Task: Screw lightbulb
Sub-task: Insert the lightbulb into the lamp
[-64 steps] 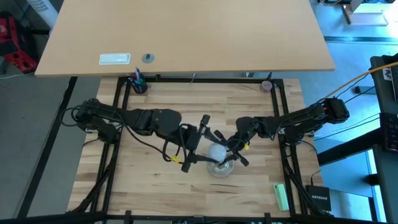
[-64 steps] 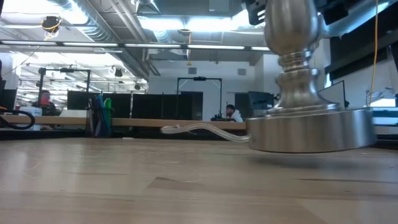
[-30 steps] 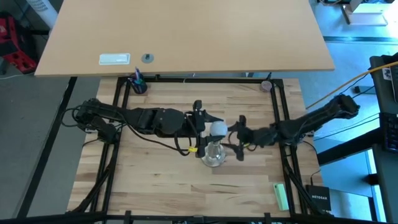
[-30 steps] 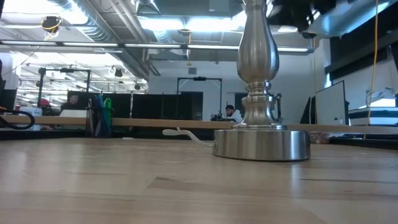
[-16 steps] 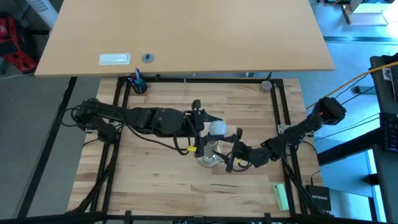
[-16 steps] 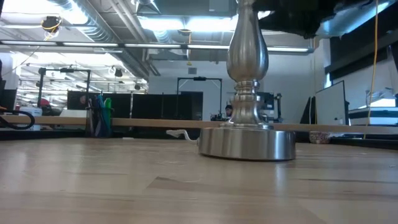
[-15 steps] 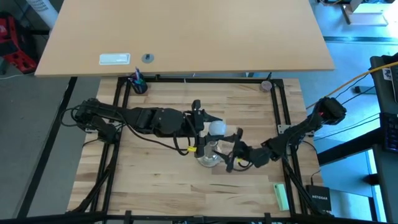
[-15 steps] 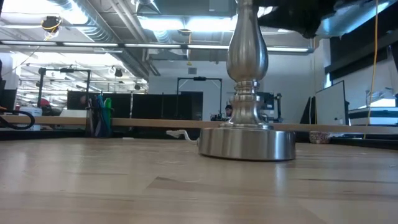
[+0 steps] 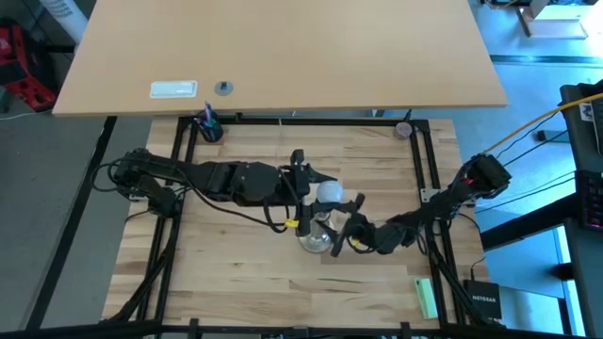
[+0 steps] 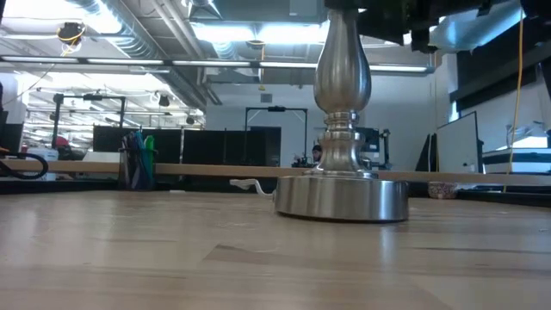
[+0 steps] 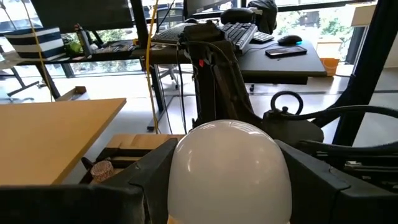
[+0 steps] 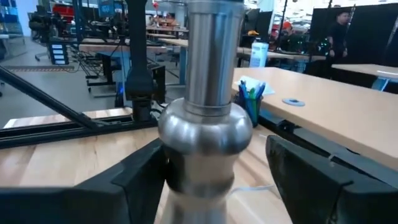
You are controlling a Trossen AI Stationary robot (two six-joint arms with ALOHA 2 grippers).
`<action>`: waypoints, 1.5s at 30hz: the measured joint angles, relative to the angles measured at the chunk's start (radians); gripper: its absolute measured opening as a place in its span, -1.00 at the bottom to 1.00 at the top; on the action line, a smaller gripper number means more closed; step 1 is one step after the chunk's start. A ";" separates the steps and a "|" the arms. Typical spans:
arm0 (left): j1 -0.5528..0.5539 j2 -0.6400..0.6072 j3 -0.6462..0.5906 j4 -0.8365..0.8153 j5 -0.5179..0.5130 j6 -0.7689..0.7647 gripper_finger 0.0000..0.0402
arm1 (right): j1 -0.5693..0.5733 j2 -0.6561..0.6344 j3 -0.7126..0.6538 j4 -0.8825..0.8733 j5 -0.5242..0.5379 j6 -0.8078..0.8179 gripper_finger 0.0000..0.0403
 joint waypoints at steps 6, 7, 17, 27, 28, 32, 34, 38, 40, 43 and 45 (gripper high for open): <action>0.000 0.000 0.000 0.001 -0.001 -0.001 0.10 | -0.012 0.003 0.000 -0.003 -0.043 -0.009 -0.12; 0.000 0.000 0.000 0.000 0.001 -0.003 0.10 | -0.013 0.003 0.000 -0.001 -0.056 -0.003 -0.22; -0.026 0.000 0.000 0.013 0.019 0.003 0.10 | 0.002 -0.121 -0.008 -0.135 -0.246 -0.111 -0.28; -0.049 0.001 0.001 0.092 0.242 0.110 0.10 | -0.048 -0.255 -0.008 -0.307 -0.829 -0.101 -0.28; -0.042 0.001 0.001 0.092 0.298 0.110 0.10 | -0.060 -0.261 -0.008 -0.320 -0.887 -0.090 -0.28; -0.018 0.015 0.002 0.097 0.443 0.150 0.10 | -0.101 -0.264 -0.007 -0.334 -1.093 -0.030 -0.28; -0.009 0.030 0.002 0.093 0.490 0.186 0.10 | -0.122 -0.264 -0.007 -0.361 -1.171 -0.018 -0.28; 0.001 0.040 0.002 0.088 0.530 0.219 0.10 | -0.146 -0.264 -0.005 -0.386 -1.205 -0.008 -0.28; 0.002 0.040 0.002 0.086 0.531 0.227 0.10 | -0.148 -0.264 -0.005 -0.388 -1.202 -0.006 -0.28; 0.004 0.040 0.002 0.085 0.528 0.214 0.10 | -0.144 -0.264 -0.005 -0.389 -1.135 0.000 -0.28; 0.006 0.040 0.001 0.084 0.518 0.199 0.10 | -0.142 -0.265 -0.005 -0.402 -1.073 -0.001 -0.28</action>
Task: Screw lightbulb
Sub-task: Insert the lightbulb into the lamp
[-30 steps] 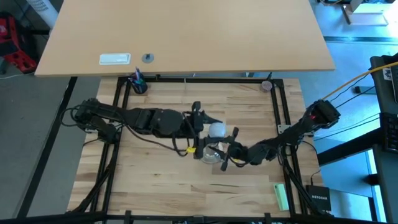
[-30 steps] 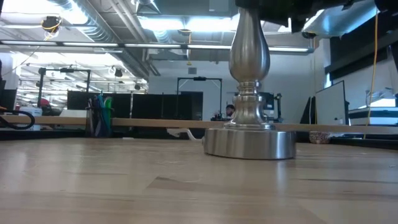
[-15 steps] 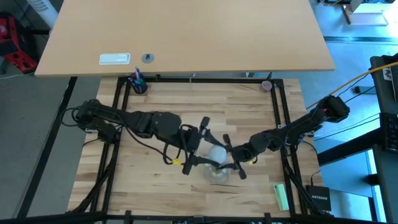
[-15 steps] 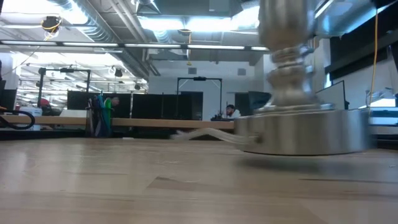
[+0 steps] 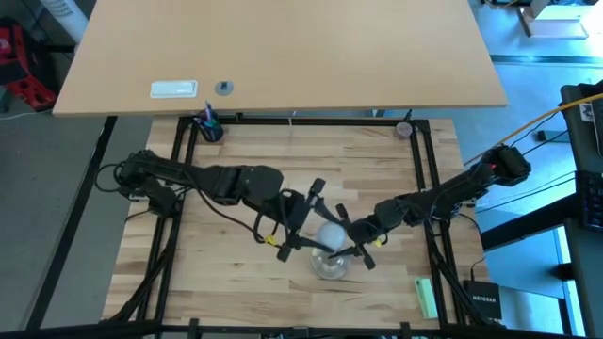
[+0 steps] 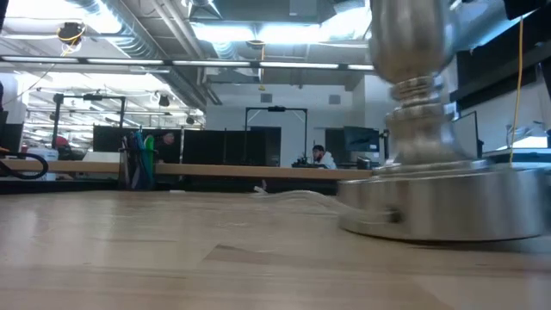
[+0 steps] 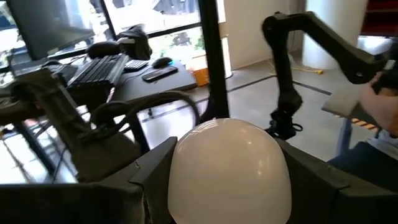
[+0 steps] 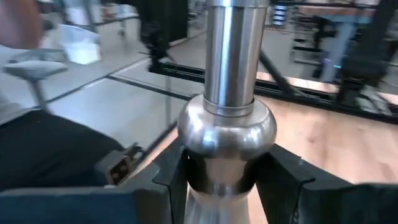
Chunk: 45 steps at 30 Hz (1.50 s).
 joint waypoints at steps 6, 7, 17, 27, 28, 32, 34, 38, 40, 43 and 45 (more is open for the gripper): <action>0.002 0.000 0.000 0.000 -0.069 -0.020 0.10 | 0.001 -0.006 0.012 -0.038 0.132 0.026 0.13; 0.003 0.000 0.000 0.001 -0.070 -0.023 0.10 | 0.000 -0.007 0.012 -0.040 0.160 0.032 0.28; 0.003 0.001 0.000 0.004 -0.129 -0.050 0.10 | 0.050 -0.238 0.011 -0.359 0.380 0.103 0.94; 0.006 0.001 0.000 0.006 -0.162 -0.069 0.10 | 0.237 -0.371 0.009 -0.595 0.609 0.346 0.77; 0.005 0.001 0.000 0.006 -0.164 -0.069 0.10 | 0.259 -0.359 0.009 -0.595 0.639 0.362 0.76; 0.005 0.001 0.000 0.007 -0.164 -0.074 0.10 | 0.358 -0.284 0.008 -0.565 0.840 0.402 0.72; 0.006 0.001 0.000 0.006 -0.165 -0.077 0.10 | 0.406 -0.221 0.008 -0.532 0.971 0.411 0.70; 0.005 0.001 0.000 0.007 -0.171 -0.077 0.10 | 0.469 -0.074 0.007 -0.400 1.219 0.391 0.68; 0.005 0.001 0.000 0.007 -0.173 -0.081 0.10 | 0.485 -0.009 0.007 -0.338 1.314 0.385 0.67; 0.005 0.001 0.000 0.006 -0.175 -0.092 0.10 | 0.483 0.050 0.006 -0.262 1.371 0.379 0.65; 0.005 0.001 0.000 0.007 -0.175 -0.093 0.10 | 0.479 0.071 0.006 -0.205 1.369 0.371 0.63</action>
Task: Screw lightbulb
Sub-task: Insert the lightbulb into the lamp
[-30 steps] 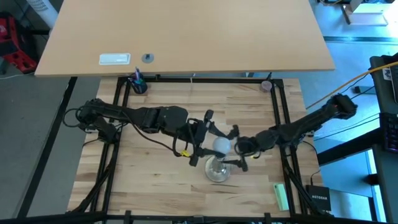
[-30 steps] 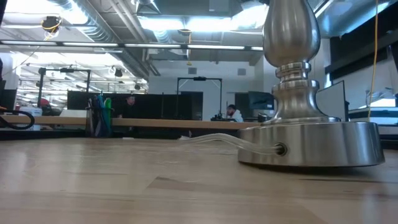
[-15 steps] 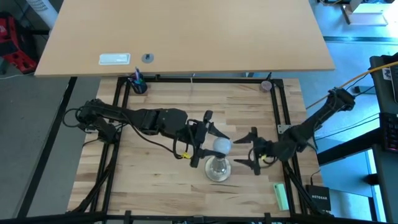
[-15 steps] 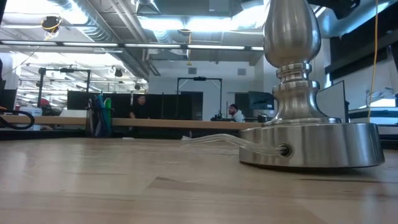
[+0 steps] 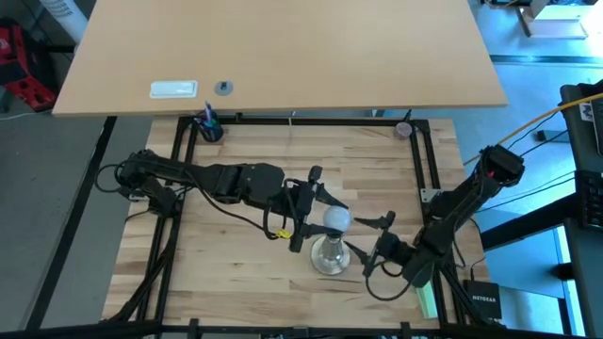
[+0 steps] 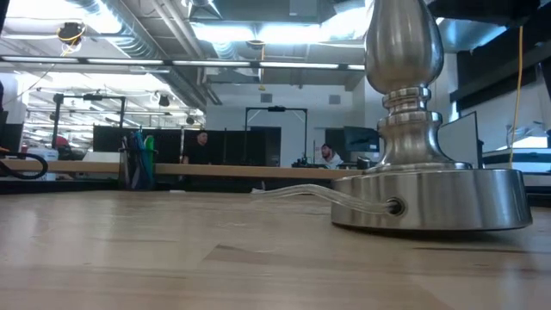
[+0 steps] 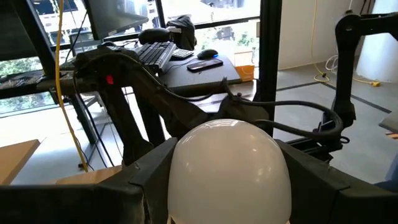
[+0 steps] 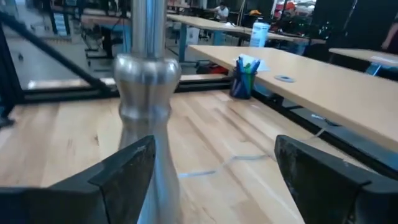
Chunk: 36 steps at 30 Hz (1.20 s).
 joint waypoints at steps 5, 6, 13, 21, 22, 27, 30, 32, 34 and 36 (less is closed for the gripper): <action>0.001 0.000 0.000 0.002 0.000 0.000 0.10 | -0.039 0.040 0.000 0.145 -0.100 -0.059 0.59; 0.001 0.000 0.000 0.002 0.000 0.000 0.10 | -0.048 0.046 0.000 0.175 -0.144 -0.074 0.57; 0.001 0.000 0.000 0.003 -0.011 -0.002 0.10 | -0.119 0.105 0.000 0.308 -0.225 -0.139 0.46; 0.002 0.000 0.000 0.002 -0.038 -0.008 0.10 | -0.162 0.158 0.007 0.416 -0.211 -0.185 0.24; 0.002 0.000 0.000 0.002 -0.038 -0.010 0.10 | -0.163 0.158 0.011 0.414 -0.210 -0.192 0.18; 0.003 0.000 0.000 0.003 -0.043 -0.029 0.10 | -0.167 0.158 0.021 0.420 -0.210 -0.228 -0.30; 0.002 0.000 0.000 0.003 -0.047 -0.030 0.10 | -0.168 0.153 0.021 0.412 -0.202 -0.255 -0.29; 0.002 0.000 0.000 0.005 -0.044 -0.040 0.10 | -0.168 0.140 0.019 0.407 -0.217 -0.280 -0.29; 0.000 0.000 0.000 0.002 -0.042 -0.049 0.10 | -0.169 0.116 0.016 0.391 -0.257 -0.307 -0.29; -0.003 0.000 -0.001 0.007 -0.035 -0.052 0.10 | -0.171 0.087 0.012 0.368 -0.334 -0.349 -0.29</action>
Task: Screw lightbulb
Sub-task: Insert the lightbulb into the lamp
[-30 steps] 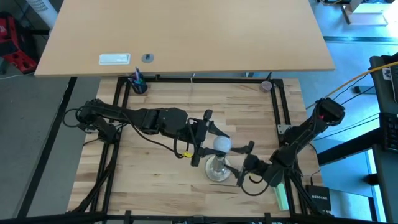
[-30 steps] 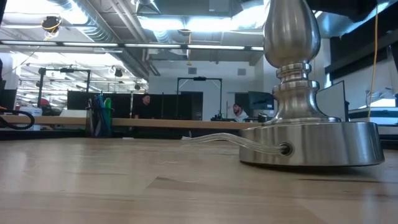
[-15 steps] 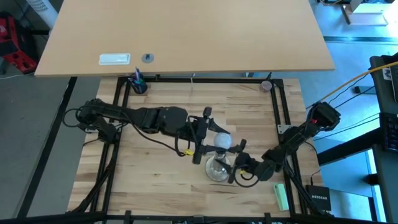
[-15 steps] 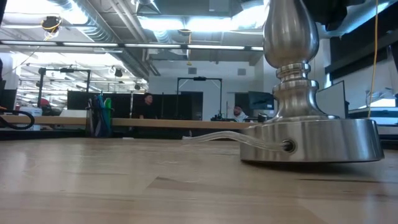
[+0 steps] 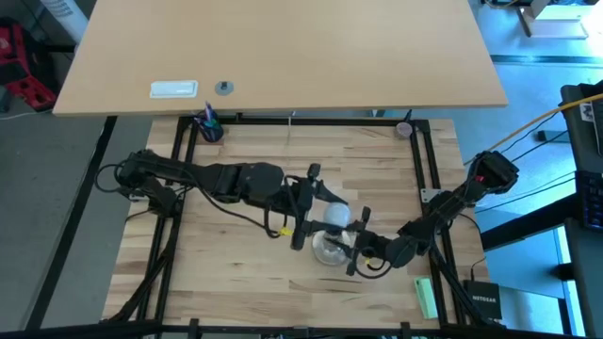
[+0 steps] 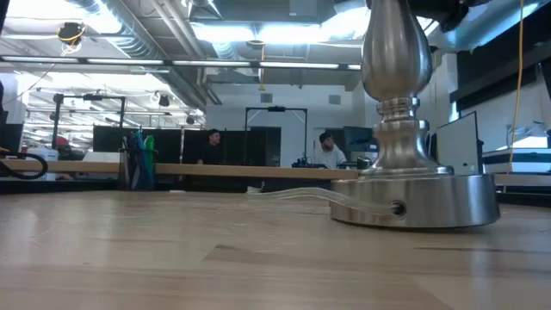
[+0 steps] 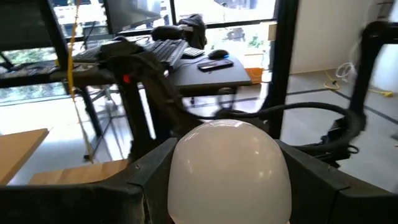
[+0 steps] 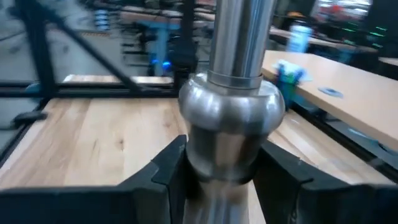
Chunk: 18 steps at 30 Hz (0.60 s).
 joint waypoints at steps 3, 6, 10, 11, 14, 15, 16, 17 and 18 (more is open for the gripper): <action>-0.006 -0.001 0.001 0.027 0.055 0.007 0.10 | -0.002 -0.052 -0.001 -0.031 -0.154 -0.067 -0.29; -0.007 -0.002 0.002 0.048 0.147 0.034 0.10 | -0.013 -0.109 -0.001 -0.089 -0.318 -0.079 -0.29; -0.005 0.000 0.002 0.051 0.242 0.096 0.10 | -0.080 -0.162 -0.001 -0.168 -0.613 -0.065 -0.29; -0.003 0.000 0.002 0.047 0.260 0.111 0.10 | -0.101 -0.165 -0.001 -0.177 -0.695 -0.061 -0.29; 0.007 0.001 0.001 0.045 0.348 0.160 0.10 | -0.168 -0.165 0.000 -0.184 -0.930 -0.043 -0.29; 0.012 0.002 0.001 0.045 0.376 0.170 0.10 | -0.188 -0.163 0.000 -0.188 -0.994 -0.039 -0.29; 0.018 0.002 0.001 0.040 0.399 0.179 0.10 | -0.208 -0.159 0.000 -0.191 -1.057 -0.039 -0.29; 0.023 0.003 0.000 0.031 0.415 0.188 0.10 | -0.228 -0.157 0.000 -0.193 -1.115 -0.040 -0.29; 0.030 0.003 0.000 0.023 0.429 0.197 0.10 | -0.249 -0.155 0.000 -0.200 -1.172 -0.040 -0.29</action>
